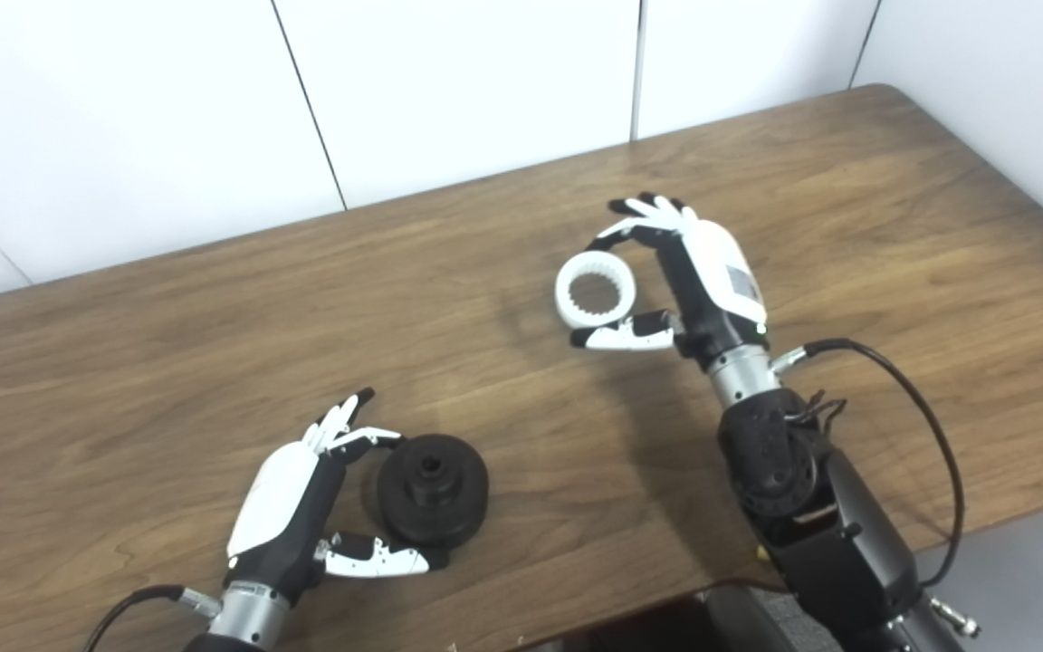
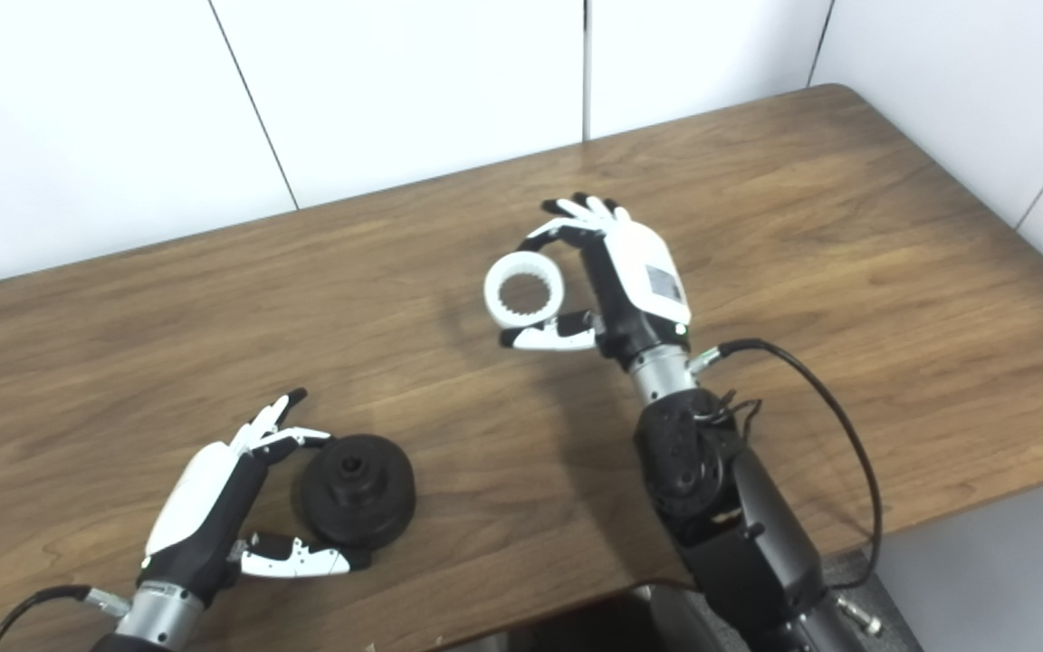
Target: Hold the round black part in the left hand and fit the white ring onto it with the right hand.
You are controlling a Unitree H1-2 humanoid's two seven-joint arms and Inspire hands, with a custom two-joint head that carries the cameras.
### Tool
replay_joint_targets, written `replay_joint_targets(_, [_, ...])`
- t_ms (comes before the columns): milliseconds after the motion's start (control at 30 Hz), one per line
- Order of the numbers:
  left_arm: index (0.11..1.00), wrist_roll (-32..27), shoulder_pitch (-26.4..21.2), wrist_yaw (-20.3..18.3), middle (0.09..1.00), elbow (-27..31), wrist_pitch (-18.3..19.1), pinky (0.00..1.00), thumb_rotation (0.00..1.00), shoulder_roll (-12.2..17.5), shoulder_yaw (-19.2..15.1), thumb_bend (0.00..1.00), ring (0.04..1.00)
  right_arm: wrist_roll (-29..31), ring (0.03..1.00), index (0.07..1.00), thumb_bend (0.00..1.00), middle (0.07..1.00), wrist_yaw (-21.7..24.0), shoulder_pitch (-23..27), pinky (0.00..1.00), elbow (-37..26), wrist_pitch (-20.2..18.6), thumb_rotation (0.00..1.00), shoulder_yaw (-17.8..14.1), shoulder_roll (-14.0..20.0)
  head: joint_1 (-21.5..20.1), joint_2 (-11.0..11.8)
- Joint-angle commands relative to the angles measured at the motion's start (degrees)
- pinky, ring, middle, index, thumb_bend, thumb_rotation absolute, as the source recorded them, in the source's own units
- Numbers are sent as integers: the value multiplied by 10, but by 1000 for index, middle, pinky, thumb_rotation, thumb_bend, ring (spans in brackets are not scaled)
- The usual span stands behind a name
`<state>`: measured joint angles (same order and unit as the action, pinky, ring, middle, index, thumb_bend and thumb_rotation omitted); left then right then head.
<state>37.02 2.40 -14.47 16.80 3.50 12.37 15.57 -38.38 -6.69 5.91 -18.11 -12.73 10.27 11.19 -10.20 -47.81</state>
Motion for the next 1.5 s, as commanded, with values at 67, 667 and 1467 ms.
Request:
replay_joint_targets(67, [641,10,-19,12,1000,13,-1,1000,311,-5,-2,1000,1000,-4,942,483,521,853,8,1,985,-44,31,139,8,-9,12,-2])
replay_joint_targets(667, [635,39,-26,14,1000,8,10,1000,302,-38,11,1000,1000,-1,926,482,519,849,71,-31,943,-117,65,146,51,-31,108,-11])
replay_joint_targets(1467, [632,43,-26,14,1000,11,16,1000,305,-41,17,1000,1000,-4,930,482,518,839,96,-78,966,-112,112,146,116,-69,120,-17])
